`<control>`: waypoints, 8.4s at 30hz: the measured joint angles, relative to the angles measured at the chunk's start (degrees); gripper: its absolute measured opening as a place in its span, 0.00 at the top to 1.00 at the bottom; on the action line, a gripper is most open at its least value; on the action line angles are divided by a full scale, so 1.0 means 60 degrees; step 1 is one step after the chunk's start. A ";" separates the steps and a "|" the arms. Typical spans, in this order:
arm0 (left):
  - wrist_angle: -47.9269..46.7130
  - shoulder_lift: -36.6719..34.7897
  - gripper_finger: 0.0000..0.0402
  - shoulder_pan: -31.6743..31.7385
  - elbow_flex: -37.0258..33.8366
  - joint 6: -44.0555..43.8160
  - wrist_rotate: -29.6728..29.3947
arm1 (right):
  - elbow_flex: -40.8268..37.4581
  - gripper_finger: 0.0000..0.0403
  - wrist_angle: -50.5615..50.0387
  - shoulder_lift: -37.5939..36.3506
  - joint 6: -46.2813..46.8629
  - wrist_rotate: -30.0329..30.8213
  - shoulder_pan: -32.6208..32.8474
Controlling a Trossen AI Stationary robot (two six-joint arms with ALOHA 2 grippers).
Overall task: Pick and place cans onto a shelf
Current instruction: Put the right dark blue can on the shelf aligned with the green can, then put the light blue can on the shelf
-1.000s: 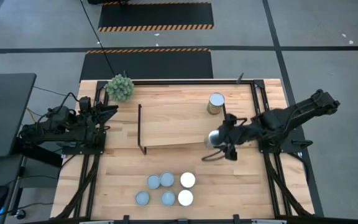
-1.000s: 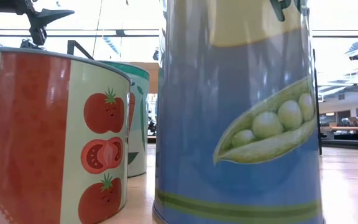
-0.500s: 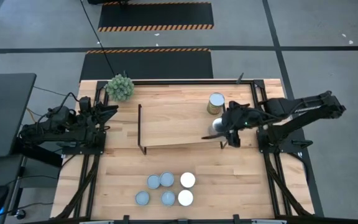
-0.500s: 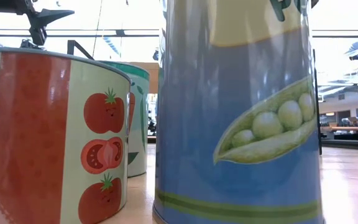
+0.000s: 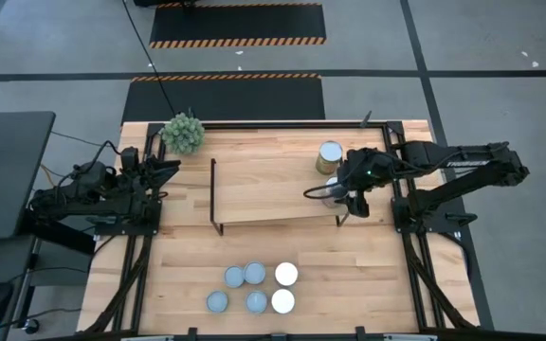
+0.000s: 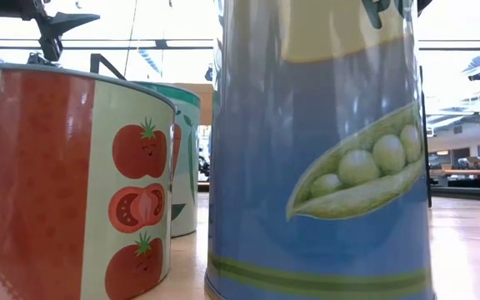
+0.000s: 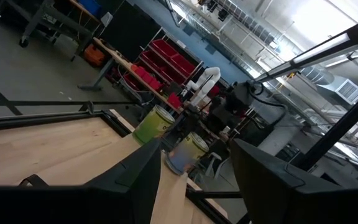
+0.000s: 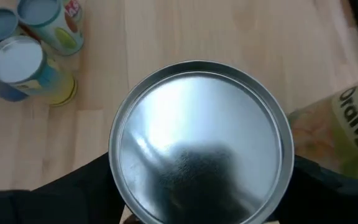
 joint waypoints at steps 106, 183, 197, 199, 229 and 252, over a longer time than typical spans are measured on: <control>-0.0430 0.4003 0.50 0.0000 0.2900 0.0325 0.2506 | 0.5281 0.01 0.1260 0.8602 -0.2257 -0.0145 0.4031; -0.0292 0.4000 0.50 -0.0015 0.2892 0.0408 0.2765 | 0.9841 0.20 -0.3263 0.8711 -0.0982 -0.0467 0.2913; -0.0641 0.4002 0.50 -0.0015 0.2892 0.0834 0.2761 | 1.1890 0.20 -0.5766 0.8695 -0.1382 -0.0477 0.1083; -0.0641 0.4003 0.50 -0.0015 0.2892 0.0922 0.2757 | 1.1890 0.20 -0.5831 0.8637 -0.1560 -0.0570 0.0750; -0.0641 0.4000 0.50 -0.0015 0.2892 0.1151 0.2761 | 1.0378 0.20 -0.5915 0.8252 -0.3115 -0.0985 -0.2902; -0.0637 0.4003 0.50 -0.0015 0.2892 0.1144 0.2761 | 1.0091 0.07 -0.6055 0.8252 -0.3228 -0.0863 -0.3139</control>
